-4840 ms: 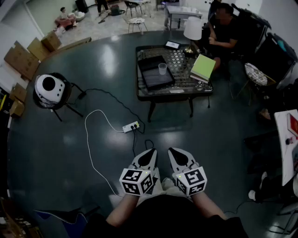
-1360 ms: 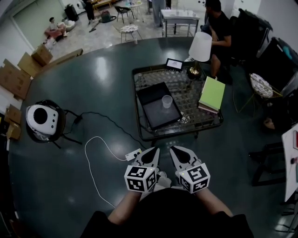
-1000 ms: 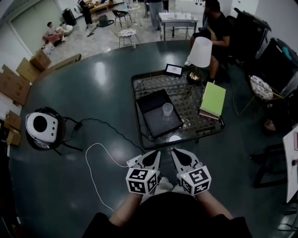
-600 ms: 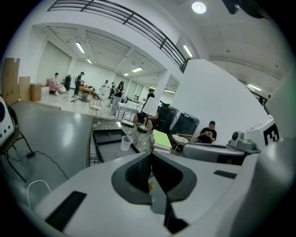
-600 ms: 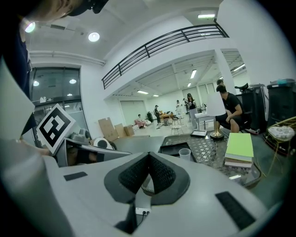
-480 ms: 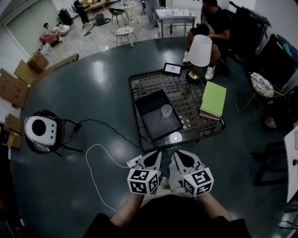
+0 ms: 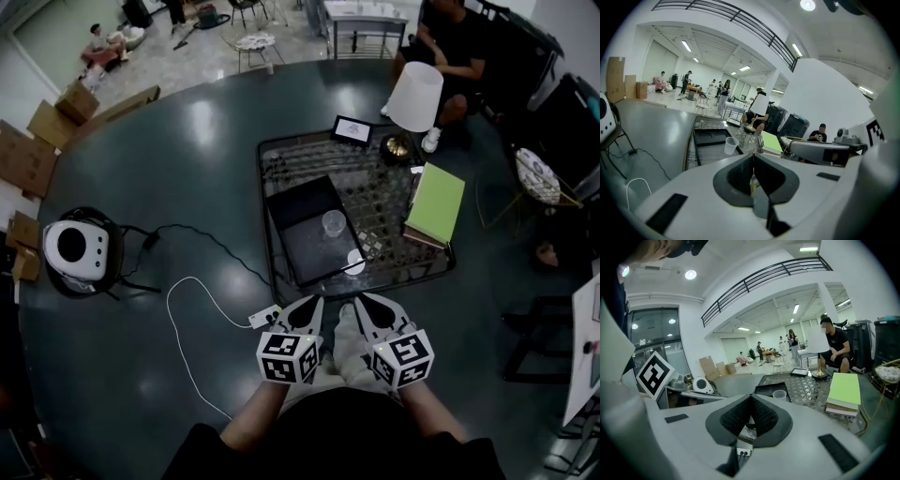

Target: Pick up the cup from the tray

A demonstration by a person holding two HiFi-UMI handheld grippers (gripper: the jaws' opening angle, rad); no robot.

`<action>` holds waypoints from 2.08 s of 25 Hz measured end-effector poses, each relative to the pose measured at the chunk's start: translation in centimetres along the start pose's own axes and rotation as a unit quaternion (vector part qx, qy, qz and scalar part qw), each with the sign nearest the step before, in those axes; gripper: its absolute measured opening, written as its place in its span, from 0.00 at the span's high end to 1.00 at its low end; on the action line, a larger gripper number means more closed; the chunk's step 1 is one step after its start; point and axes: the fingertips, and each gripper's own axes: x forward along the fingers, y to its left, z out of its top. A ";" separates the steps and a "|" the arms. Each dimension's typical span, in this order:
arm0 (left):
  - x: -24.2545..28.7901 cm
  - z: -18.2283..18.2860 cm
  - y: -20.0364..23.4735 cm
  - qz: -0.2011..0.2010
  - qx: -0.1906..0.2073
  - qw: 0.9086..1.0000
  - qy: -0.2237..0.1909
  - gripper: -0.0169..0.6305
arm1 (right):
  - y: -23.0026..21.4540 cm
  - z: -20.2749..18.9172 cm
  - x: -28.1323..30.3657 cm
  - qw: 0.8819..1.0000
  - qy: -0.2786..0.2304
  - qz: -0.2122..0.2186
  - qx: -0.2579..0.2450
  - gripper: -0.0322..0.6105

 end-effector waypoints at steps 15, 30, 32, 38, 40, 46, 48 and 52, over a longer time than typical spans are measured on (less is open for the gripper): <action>11.9 0.7 3.2 0.035 0.037 0.998 0.038 0.83 | -7.6 0.2 5.6 0.998 0.050 0.025 0.018 0.93; 22.2 -1.0 8.7 0.082 0.035 0.991 0.099 0.52 | -12.8 -0.3 8.4 0.995 0.082 0.033 0.037 0.93; 23.3 -1.5 9.3 0.085 0.037 0.989 0.112 0.48 | -13.3 -0.3 8.7 0.995 0.087 0.035 0.039 0.93; 26.5 -2.4 11.1 0.106 0.062 0.984 0.129 0.43 | -14.5 -0.3 9.6 0.994 0.098 0.040 0.039 0.93; 27.3 -2.6 11.7 0.114 0.074 0.982 0.134 0.43 | -14.7 -0.4 9.6 0.993 0.102 0.041 0.041 0.93; 28.6 -2.0 12.3 0.134 0.101 0.978 0.127 0.51 | -15.2 -1.3 9.5 0.992 0.113 0.041 0.047 0.93; 28.5 -2.1 12.3 0.136 0.102 0.977 0.129 0.52 | -15.1 -1.4 9.4 0.991 0.115 0.042 0.048 0.93; 28.4 -2.2 11.8 0.126 0.098 0.978 0.136 0.53 | -15.1 -1.3 9.4 0.992 0.113 0.041 0.047 0.93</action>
